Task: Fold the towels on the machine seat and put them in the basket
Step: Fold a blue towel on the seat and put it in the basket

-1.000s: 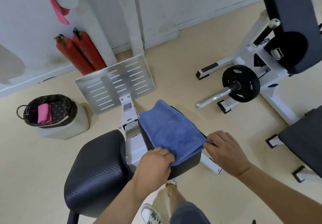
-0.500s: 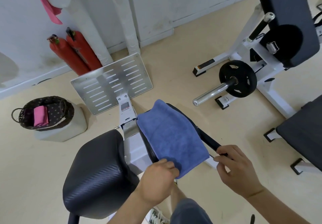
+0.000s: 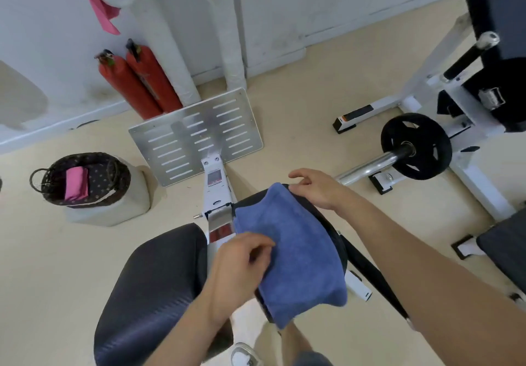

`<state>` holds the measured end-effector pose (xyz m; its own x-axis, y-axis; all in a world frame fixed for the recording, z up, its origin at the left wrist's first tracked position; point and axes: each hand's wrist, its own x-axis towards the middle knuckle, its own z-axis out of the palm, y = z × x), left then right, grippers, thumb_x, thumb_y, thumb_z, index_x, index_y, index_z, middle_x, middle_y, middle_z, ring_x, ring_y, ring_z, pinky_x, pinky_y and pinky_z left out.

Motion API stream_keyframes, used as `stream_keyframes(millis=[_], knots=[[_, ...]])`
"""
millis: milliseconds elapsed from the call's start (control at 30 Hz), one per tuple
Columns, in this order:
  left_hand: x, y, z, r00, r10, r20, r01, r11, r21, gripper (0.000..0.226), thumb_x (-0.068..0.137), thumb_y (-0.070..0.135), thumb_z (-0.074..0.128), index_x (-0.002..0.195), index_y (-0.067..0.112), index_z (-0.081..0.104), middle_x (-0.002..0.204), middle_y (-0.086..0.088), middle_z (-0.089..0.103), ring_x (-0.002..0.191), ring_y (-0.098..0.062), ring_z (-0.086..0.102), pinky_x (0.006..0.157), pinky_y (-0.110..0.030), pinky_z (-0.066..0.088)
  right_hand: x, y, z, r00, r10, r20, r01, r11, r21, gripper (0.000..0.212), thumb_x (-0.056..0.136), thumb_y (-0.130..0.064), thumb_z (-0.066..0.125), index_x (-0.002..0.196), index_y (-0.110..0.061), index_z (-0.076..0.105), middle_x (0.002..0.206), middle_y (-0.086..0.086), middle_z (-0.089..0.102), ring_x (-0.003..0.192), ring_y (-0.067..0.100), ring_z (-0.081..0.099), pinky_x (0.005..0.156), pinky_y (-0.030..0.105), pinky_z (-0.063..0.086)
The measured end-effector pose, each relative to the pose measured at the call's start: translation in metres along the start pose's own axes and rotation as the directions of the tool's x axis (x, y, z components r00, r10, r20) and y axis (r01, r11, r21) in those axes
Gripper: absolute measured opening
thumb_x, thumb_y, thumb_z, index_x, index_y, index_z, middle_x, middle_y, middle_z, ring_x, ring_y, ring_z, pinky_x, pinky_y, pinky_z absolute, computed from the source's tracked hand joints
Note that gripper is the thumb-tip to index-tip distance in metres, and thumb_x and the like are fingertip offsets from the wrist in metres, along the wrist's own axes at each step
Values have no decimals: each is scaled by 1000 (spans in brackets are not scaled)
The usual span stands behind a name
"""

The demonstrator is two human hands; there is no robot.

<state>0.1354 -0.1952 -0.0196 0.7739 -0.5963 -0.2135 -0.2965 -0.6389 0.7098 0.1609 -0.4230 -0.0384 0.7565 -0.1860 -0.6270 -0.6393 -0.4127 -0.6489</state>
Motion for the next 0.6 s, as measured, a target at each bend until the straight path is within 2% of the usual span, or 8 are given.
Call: stream_keyframes(millis=[33, 100, 167, 233, 300, 367, 467, 600], knots=[[19, -8, -7, 992, -106, -62, 106, 994, -17, 21, 89, 14, 54, 93, 26, 72, 86, 20, 63, 78, -1, 55, 69, -7, 39, 14, -3, -2, 999, -13, 52, 14, 1000, -11, 42, 93, -29, 57, 134, -21, 51, 122, 6, 58, 111, 19, 55, 93, 23, 37], [55, -29, -13, 956, -291, -44, 290, 957, -31, 28, 92, 13, 51, 111, 23, 68, 107, 10, 67, 93, -7, 58, 75, -7, 37, 39, -8, -6, 985, -13, 171, 22, 999, -46, 40, 94, -33, 55, 133, -24, 52, 129, 1, 55, 119, 16, 50, 98, 25, 34], [84, -51, -11, 933, -353, 67, 354, 935, 10, 34, 92, 17, 50, 123, 24, 61, 125, 5, 63, 113, -13, 56, 91, -16, 37, 64, -10, -5, 951, 22, 308, 7, 996, -92, 37, 95, -40, 53, 129, -25, 56, 135, -4, 52, 127, 15, 44, 107, 31, 31], [104, -64, -6, 907, -363, 213, 362, 931, 44, 39, 92, 27, 50, 130, 27, 55, 131, 7, 58, 121, -14, 52, 98, -22, 36, 82, -11, -3, 903, 95, 420, -19, 983, -181, 40, 94, -47, 50, 127, -25, 58, 138, -6, 50, 131, 16, 40, 112, 37, 28], [118, -69, -3, 868, -376, 325, 375, 924, 69, 39, 90, 38, 51, 127, 30, 57, 126, 8, 61, 115, -15, 55, 99, -29, 41, 95, -12, -1, 854, 175, 490, -45, 963, -266, 44, 93, -51, 49, 128, -25, 57, 139, -6, 48, 131, 17, 38, 112, 40, 27], [127, -73, -4, 836, -391, 385, 384, 918, 99, 33, 87, 44, 55, 115, 29, 64, 112, 9, 66, 103, -14, 60, 92, -34, 48, 104, -10, -5, 813, 219, 539, -62, 954, -294, 44, 91, -54, 51, 123, -25, 60, 134, -7, 50, 128, 16, 39, 108, 39, 27], [127, -80, -9, 824, -405, 396, 399, 911, 103, 20, 82, 39, 67, 97, 26, 69, 94, 8, 68, 85, -10, 62, 78, -29, 52, 115, -3, -15, 738, 207, 643, -41, 964, -262, 25, 89, -48, 59, 100, -26, 64, 109, -11, 59, 113, 11, 48, 97, 36, 29], [118, -87, -12, 799, -492, 346, 559, 820, -126, 13, 75, 20, 77, 75, 18, 65, 66, 5, 62, 64, -11, 56, 61, -23, 45, 125, 0, -19, 667, 190, 720, -28, 973, -231, 38, 74, -42, 70, 104, -19, 65, 95, -6, 58, 90, 7, 49, 72, 29, 28]])
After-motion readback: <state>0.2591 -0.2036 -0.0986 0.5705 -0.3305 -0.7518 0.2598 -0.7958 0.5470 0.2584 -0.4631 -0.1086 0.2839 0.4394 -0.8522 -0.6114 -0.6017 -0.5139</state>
